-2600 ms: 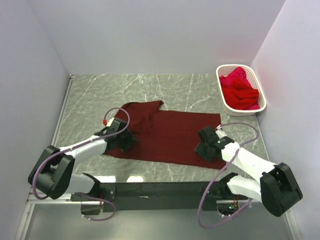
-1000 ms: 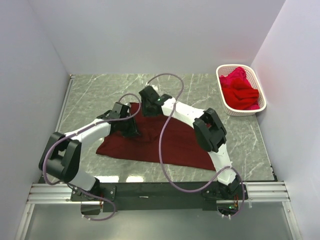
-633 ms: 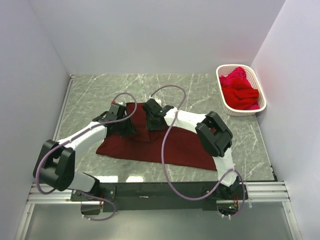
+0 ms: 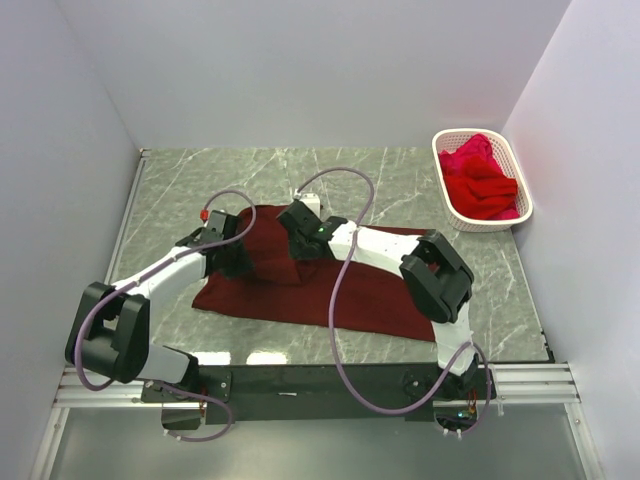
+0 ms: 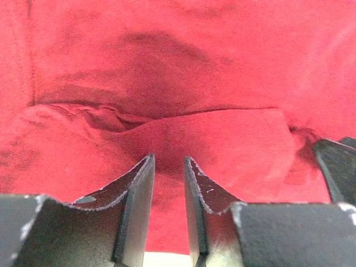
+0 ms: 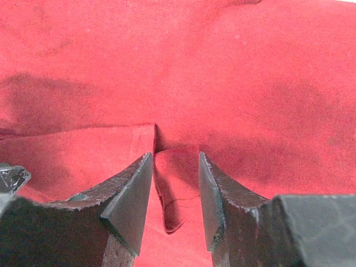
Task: Fold and stack the t-shirts
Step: Fold the tshirt
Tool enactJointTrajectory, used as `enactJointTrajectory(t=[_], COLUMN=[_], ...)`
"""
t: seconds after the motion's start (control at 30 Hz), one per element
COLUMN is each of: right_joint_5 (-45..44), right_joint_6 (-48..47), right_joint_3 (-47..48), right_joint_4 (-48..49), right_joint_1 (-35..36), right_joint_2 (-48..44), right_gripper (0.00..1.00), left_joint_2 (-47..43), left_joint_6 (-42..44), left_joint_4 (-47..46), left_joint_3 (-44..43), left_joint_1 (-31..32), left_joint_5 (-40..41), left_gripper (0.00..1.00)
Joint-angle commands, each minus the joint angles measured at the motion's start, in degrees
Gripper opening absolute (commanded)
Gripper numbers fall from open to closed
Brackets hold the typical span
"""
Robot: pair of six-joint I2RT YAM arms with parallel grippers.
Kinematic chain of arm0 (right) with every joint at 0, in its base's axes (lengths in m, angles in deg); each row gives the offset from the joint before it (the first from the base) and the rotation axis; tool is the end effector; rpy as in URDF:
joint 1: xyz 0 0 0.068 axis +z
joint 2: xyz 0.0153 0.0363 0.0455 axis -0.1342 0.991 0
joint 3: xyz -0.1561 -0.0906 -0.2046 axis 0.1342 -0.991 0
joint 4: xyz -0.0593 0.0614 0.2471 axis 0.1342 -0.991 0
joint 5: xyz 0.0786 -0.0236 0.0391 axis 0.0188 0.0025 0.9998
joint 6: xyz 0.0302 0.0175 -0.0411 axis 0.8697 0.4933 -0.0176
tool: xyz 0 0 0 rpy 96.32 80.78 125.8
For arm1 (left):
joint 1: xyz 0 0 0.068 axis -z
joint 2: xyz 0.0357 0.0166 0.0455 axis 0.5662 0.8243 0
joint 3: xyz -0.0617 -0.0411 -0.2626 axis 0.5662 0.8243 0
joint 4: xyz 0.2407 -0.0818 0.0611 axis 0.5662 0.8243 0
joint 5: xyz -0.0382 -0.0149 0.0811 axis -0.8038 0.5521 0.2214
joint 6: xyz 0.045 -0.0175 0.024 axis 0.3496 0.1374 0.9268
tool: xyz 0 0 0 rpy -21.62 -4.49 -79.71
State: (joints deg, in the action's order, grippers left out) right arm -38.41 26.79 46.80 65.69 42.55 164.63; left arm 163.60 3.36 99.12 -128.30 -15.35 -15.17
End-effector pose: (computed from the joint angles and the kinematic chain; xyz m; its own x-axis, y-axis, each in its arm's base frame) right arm 0.2850 0.3269 0.1977 -0.7818 -0.0686 -0.6198 -0.2132 0.9634 0.1623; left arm 0.2525 -0.0856 0.1896 -0.7757 -0.4753 -0.4151 -0.3457 0.8704 -0.3507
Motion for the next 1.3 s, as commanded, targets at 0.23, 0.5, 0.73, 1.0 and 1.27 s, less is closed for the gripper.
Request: enactJointTrajectory(t=[0.23, 0.5, 0.73, 1.0, 1.27], right_joint_5=[3.8, 5.7, 2.9, 0.8, 0.4], right_joint_6=[-0.2, 1.9, 2.5, 1.8, 0.6], right_joint_3=[-2.2, -2.9, -3.7, -3.7, -2.9], right_joint_4=[2.5, 3.7, 2.5, 2.5, 3.0], right_joint_1=[3.2, 4.8, 4.8, 4.7, 3.5], right_joint_2=[-3.2, -1.4, -1.6, -1.3, -0.6], right_gripper=[0.46, 0.45, 0.43, 0.43, 0.43], left_joint_2=[-1.5, -1.2, -1.1, -1.6, -1.7], left_joint_6=[-0.8, -0.8, -0.2, 0.2, 0.6], left_joint_4=[-1.6, -2.4, -2.1, -1.9, -1.9], left_joint_3=[2.2, 2.9, 2.5, 2.9, 3.0], left_joint_1=[-0.9, -0.9, -1.0, -1.4, -1.8], left_joint_5=[0.7, 0.0, -0.1, -0.1, -0.2], left_gripper=[0.33, 0.32, 0.32, 0.32, 0.32])
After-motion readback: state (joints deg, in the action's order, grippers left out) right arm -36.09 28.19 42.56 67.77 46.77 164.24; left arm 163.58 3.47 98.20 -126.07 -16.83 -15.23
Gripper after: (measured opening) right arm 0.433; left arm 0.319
